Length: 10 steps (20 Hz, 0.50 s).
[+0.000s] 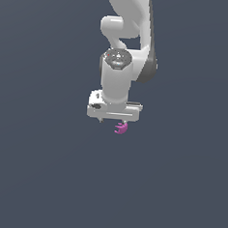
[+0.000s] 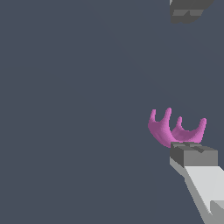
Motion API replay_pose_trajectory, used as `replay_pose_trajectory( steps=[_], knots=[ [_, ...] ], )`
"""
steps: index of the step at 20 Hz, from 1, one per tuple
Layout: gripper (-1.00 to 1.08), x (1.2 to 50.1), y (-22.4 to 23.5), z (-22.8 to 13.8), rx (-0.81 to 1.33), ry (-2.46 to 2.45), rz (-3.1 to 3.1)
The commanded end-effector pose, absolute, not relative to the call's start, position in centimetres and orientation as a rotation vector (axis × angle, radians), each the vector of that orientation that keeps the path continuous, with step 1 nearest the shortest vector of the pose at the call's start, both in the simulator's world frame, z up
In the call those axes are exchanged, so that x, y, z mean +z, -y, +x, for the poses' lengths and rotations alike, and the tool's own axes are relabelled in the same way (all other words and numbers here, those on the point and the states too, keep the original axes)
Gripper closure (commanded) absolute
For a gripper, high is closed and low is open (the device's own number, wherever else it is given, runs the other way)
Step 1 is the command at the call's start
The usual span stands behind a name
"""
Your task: Pick up the object and move it to a goal position.
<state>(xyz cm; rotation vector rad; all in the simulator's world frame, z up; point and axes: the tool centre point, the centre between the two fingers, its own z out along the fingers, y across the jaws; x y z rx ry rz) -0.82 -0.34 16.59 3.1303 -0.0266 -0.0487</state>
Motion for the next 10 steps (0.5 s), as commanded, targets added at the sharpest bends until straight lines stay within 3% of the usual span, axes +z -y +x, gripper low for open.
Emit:
replay_pose_trajectory(
  steps=[1,10],
  knots=[
    [-0.92,16.6,0.3,-0.8,-0.049,0.027,3.130],
    [-0.92,16.5,1.8,-0.9,-0.072,0.050,3.149]
  ],
)
